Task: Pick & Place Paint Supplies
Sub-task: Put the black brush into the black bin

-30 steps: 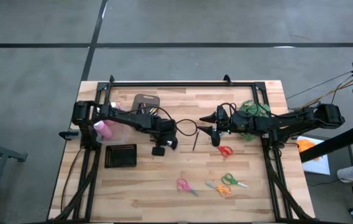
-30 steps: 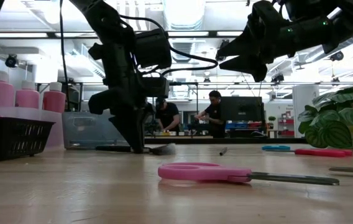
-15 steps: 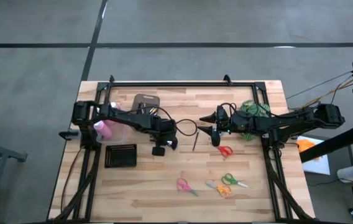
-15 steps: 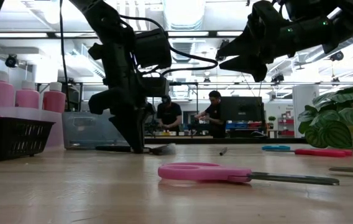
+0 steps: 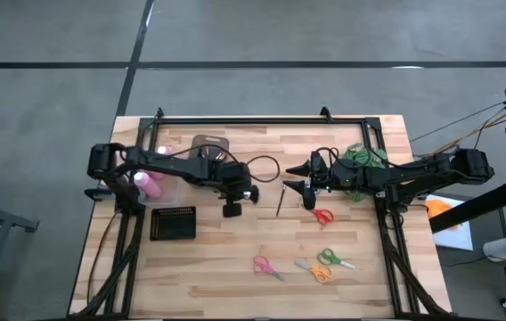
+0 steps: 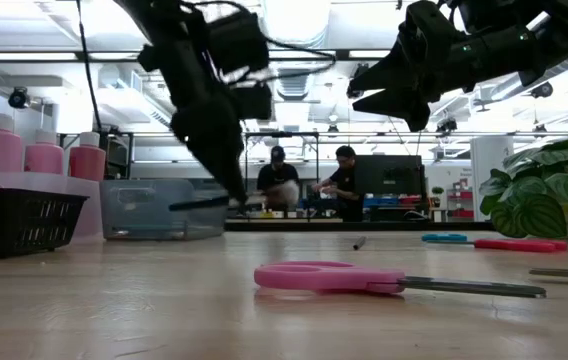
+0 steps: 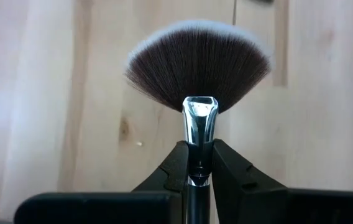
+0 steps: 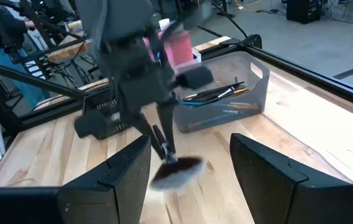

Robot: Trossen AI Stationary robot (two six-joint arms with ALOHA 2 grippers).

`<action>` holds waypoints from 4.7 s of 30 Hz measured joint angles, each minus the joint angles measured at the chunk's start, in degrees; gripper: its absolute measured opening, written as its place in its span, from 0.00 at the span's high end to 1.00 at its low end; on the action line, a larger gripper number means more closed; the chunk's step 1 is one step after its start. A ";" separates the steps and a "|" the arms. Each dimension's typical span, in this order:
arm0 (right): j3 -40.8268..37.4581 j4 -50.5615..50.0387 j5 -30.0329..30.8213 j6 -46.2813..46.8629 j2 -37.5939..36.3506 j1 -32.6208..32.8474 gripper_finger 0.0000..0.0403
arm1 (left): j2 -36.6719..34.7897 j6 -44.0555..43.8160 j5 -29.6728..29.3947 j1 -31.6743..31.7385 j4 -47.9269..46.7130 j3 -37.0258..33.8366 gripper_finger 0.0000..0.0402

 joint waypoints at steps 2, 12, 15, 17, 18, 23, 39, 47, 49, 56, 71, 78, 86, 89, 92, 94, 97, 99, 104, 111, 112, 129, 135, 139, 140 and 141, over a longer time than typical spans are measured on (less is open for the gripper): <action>0.00 -0.04 0.01 0.00 0.00 -0.01 0.46 | -1.77 -2.26 -0.90 -0.05 0.30 0.02 0.90; 0.00 -0.04 0.00 0.00 0.00 -0.01 0.46 | -14.87 -21.42 -19.32 0.01 -4.96 0.04 0.90; 0.00 -0.04 0.00 0.00 0.00 -0.01 0.46 | -18.97 -25.80 -23.30 0.42 -8.95 0.04 0.90; 0.00 -0.01 -0.02 0.00 0.00 0.01 0.46 | -21.37 -29.63 -25.21 1.01 -11.11 0.04 0.90; 0.00 -0.02 -0.01 0.00 0.00 -0.01 0.46 | -22.22 -31.99 -26.15 1.32 -12.29 0.04 0.90; 0.00 -0.01 0.00 0.00 0.00 0.01 0.46 | -23.83 -43.13 -28.59 4.73 -17.43 0.04 0.90; 0.00 -0.05 0.00 0.00 0.00 -0.01 0.46 | -16.76 -48.05 -18.97 16.69 -13.24 -8.23 0.90; 0.00 -0.03 0.00 0.00 0.00 -0.01 0.46 | -16.02 -48.08 -16.04 17.26 -8.56 -12.58 0.90; 0.00 -0.04 0.00 0.00 0.00 0.01 0.46 | -16.02 -48.10 -15.79 17.27 -7.32 -13.54 0.90; 0.00 -0.04 0.00 0.00 0.00 0.00 0.46 | -16.02 -48.18 -13.91 17.27 -3.36 -16.56 0.90; 0.00 -0.04 0.00 0.00 0.00 -0.01 0.46 | -16.06 -47.82 -12.83 17.27 -2.85 -16.79 0.65; 0.00 -0.04 0.00 0.00 0.00 0.01 0.46 | -16.06 -47.82 -12.40 17.27 -2.53 -16.79 0.59; 0.00 -0.04 0.00 0.00 0.00 -0.01 0.46 | -16.06 -46.20 -11.91 17.31 -1.99 -16.32 0.59; 0.00 -0.04 0.00 0.00 0.00 -0.01 0.46 | -16.06 -43.93 -10.94 17.31 -1.75 -15.41 0.59; 0.00 -0.04 0.00 0.00 0.00 -0.01 0.46 | -16.51 -39.09 -9.51 17.20 -1.51 -14.02 0.59; 0.00 -0.06 0.00 0.00 0.00 -0.01 0.46 | -17.37 -36.07 -8.17 17.16 -0.06 -13.35 0.59; 0.00 -0.05 0.00 0.00 0.00 0.01 0.46 | -19.31 -32.11 -6.51 17.00 4.74 -13.43 0.59; 0.00 -0.04 0.00 0.00 0.00 0.01 0.46 | -20.55 -29.18 -4.77 16.67 8.83 -13.75 0.59; 0.00 -0.06 0.00 0.00 0.00 0.01 0.46 | -23.57 -19.77 1.04 14.39 18.31 -15.32 0.59; 0.00 -0.06 0.00 0.00 0.00 0.00 0.46 | -28.35 -11.41 1.50 7.64 24.36 -16.87 0.59; 0.00 -0.07 0.00 0.00 0.00 -0.01 0.46 | -29.24 -10.60 1.48 6.55 24.59 -16.87 0.59; 0.00 -0.03 0.00 0.00 0.00 -0.01 0.46 | -42.52 1.75 -1.09 -8.50 29.51 -20.98 0.59; 0.00 -0.07 0.00 0.00 0.00 0.00 0.46 | -43.23 1.56 -0.88 -8.57 31.82 -22.05 0.59; 0.00 -0.04 0.00 0.00 0.00 -0.01 0.46 | -43.23 1.53 -1.01 -8.54 32.08 -22.05 0.59; 0.00 -0.02 0.00 0.00 0.00 0.00 0.46 | -43.23 1.53 -0.91 -8.57 32.06 -22.05 0.59; 0.00 -0.03 0.00 0.00 0.00 0.01 0.46 | -43.23 1.53 -0.86 -8.57 32.05 -22.05 0.59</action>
